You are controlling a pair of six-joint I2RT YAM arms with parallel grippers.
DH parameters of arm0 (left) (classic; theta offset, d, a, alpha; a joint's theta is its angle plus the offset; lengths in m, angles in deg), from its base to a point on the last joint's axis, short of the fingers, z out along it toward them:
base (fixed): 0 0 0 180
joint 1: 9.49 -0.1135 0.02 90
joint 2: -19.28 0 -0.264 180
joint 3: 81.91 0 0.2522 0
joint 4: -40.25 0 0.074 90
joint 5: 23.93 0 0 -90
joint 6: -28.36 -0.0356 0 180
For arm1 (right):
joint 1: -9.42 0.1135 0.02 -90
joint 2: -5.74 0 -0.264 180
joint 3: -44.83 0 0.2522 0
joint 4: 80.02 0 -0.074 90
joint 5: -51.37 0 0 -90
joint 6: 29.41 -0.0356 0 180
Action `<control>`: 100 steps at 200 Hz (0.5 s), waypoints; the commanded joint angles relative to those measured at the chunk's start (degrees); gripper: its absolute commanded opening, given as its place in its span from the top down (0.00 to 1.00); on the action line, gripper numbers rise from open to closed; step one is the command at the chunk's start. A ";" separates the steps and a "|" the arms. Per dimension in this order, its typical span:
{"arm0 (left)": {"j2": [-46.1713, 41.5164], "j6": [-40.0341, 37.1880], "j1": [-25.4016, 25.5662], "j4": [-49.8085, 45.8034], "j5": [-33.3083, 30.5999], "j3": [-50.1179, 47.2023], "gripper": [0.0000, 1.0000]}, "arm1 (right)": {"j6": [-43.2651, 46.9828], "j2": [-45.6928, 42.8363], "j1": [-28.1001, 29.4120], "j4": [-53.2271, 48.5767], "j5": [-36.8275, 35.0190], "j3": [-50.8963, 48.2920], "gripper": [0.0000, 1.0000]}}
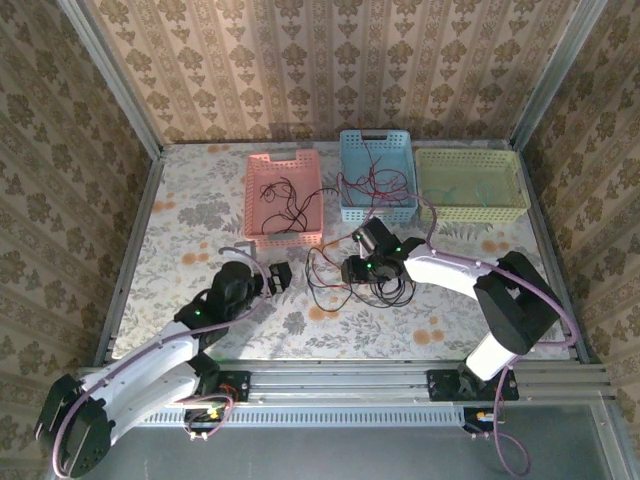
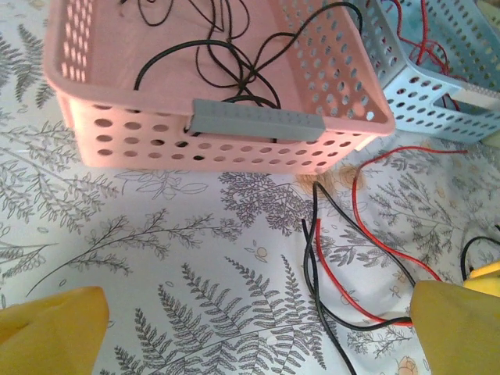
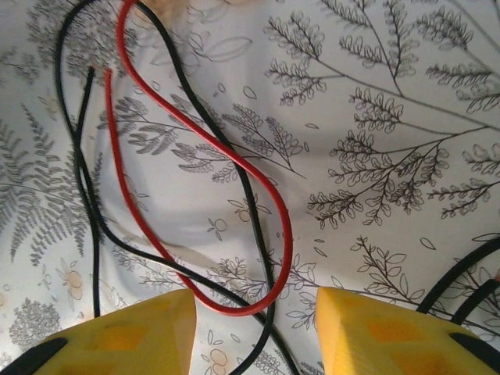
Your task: Untangle the cables
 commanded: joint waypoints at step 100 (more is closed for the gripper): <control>1.84 1.08 0.22 7.49 -3.15 -0.61 0.00 | -5.91 1.21 2.28 3.88 -2.13 0.06 0.97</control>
